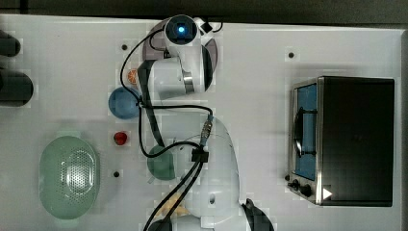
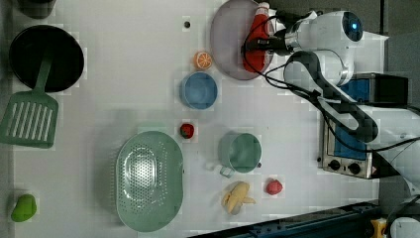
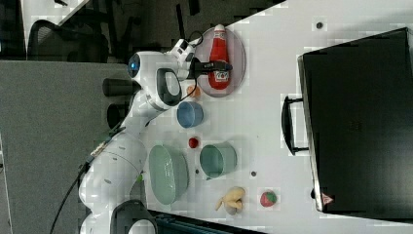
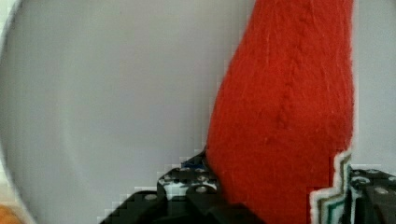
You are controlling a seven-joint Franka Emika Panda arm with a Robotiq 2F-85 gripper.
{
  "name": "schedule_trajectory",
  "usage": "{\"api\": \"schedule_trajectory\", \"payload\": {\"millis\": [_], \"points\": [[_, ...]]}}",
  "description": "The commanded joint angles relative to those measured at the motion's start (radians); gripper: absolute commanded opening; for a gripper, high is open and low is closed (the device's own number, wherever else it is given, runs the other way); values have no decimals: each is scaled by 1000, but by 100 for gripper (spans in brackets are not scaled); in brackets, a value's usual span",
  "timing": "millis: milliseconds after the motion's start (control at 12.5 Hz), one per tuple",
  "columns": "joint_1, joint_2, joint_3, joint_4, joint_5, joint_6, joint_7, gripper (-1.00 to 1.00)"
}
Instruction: Pick ketchup from plate and place it on table.
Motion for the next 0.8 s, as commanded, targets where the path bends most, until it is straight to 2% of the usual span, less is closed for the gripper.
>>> {"api": "schedule_trajectory", "payload": {"millis": [80, 320, 560, 800], "points": [[-10, -96, 5, 47, 32, -29, -19, 18], [-28, -223, 5, 39, 124, -178, -19, 18], [-55, -356, 2, 20, 129, -250, -19, 18], [-96, -505, 1, -97, 130, -314, -19, 18]]}}
